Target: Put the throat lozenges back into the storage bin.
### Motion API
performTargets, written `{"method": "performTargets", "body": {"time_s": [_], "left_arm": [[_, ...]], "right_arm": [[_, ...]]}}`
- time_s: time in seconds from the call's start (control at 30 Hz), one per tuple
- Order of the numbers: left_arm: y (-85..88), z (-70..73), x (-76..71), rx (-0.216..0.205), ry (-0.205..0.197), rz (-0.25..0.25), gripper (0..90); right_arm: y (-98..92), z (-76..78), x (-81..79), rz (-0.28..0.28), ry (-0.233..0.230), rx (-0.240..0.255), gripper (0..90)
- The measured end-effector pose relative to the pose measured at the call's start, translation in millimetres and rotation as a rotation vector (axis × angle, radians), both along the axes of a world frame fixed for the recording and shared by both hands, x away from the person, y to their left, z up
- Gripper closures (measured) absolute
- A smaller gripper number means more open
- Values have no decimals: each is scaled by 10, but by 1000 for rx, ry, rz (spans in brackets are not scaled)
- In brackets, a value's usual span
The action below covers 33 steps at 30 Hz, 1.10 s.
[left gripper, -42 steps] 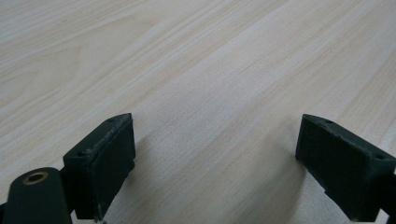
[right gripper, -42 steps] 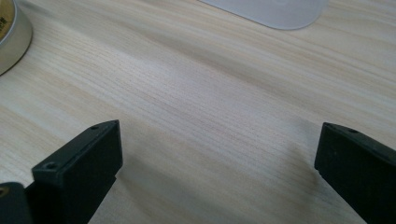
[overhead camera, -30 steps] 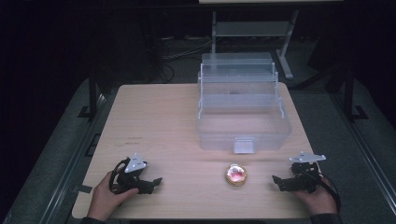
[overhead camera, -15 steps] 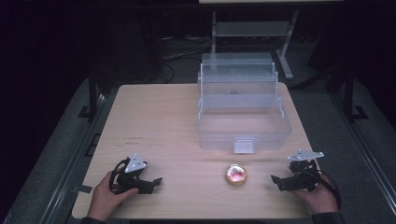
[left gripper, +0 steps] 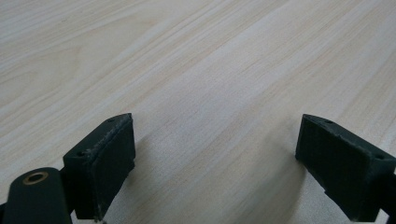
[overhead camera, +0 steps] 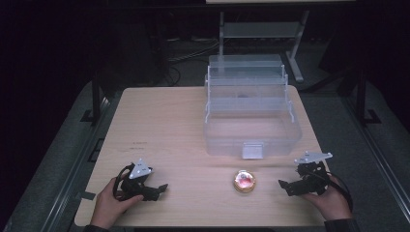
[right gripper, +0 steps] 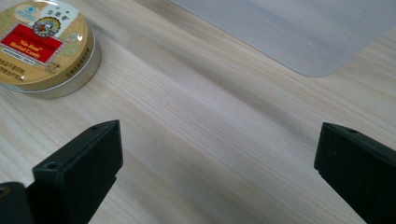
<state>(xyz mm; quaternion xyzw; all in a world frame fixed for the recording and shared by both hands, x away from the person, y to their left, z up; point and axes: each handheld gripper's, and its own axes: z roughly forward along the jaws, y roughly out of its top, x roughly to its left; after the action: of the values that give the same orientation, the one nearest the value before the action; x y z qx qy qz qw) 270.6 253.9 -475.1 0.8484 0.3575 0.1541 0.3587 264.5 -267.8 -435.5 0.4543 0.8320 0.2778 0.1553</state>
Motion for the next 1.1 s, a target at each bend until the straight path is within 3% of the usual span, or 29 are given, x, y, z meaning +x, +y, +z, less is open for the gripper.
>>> {"method": "performTargets", "body": {"time_s": [0.4, 1.1], "left_arm": [[-1, -1, 0, -2, 0, 1, 112], [-2, -1, 0, -3, 0, 1, 112]], "right_arm": [[56, 100, 32, 41, 22, -20, 8], [303, 273, 130, 167, 36, -62, 8]]}}
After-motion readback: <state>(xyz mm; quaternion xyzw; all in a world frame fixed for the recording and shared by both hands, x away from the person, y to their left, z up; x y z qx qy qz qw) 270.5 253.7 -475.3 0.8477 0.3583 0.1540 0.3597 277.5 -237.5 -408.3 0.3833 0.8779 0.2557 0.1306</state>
